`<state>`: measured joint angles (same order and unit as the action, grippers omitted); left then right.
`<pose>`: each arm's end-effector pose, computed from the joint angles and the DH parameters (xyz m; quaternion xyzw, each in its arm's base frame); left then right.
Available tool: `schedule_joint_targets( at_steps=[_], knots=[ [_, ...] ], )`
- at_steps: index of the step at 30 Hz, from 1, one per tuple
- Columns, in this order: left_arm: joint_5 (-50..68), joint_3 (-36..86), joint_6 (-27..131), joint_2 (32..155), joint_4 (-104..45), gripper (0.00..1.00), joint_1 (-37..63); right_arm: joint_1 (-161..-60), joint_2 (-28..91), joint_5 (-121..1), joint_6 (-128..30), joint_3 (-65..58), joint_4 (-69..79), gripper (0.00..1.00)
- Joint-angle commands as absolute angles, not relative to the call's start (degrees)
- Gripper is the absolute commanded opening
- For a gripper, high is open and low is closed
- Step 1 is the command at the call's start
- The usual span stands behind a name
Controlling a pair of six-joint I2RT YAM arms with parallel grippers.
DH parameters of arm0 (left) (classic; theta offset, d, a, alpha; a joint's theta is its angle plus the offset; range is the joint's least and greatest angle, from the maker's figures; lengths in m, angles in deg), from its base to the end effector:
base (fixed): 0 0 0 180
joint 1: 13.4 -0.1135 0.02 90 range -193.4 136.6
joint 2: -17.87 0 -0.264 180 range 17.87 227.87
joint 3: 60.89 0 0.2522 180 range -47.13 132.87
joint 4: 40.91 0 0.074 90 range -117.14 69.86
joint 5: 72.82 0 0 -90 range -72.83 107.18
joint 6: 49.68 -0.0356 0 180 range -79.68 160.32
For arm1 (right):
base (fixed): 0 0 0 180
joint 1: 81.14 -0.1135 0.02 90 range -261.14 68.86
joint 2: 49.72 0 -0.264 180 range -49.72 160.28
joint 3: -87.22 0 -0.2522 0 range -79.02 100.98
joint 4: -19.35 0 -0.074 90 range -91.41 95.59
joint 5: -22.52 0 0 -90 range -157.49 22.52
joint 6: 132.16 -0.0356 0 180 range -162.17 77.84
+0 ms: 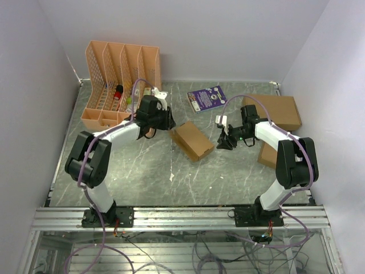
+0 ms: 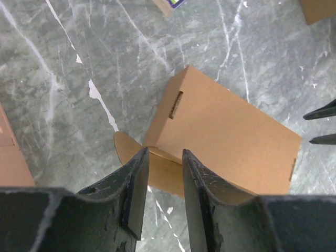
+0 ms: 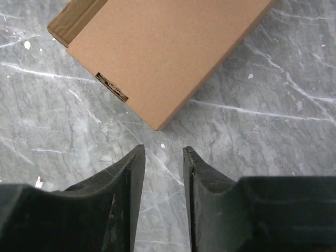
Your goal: Fold the paper box
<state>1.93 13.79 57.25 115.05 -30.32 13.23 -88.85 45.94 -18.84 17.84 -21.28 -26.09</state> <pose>0.3326 -0.1773 0.2198 0.1367 0.8630 -0.2836 0.3953 0.3038 0.0681 0.1816 -0.5602 0.7042 0.2927 0.3235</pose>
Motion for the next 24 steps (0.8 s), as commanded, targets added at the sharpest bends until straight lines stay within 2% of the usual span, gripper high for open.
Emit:
schedule_joint_targets(
  at_steps=[1,4,10,24],
  knots=[
    [0.0,17.2,58.2,120.2,-32.0,0.43,12.9,-88.7,44.2,-18.7,16.9,-21.1,-25.2,0.41],
    [-1.2,19.3,58.0,122.9,-31.9,0.43,12.9,-88.8,43.5,-18.7,16.5,-23.5,-22.8,0.46],
    [-4.0,20.8,58.7,125.2,-32.2,0.43,12.9,-89.3,45.7,-19.6,16.0,-23.2,-22.6,0.45],
    [-5.7,15.7,59.0,124.0,-33.0,0.41,12.9,-93.8,47.2,-26.3,12.3,-23.4,-18.6,0.43]
  ],
)
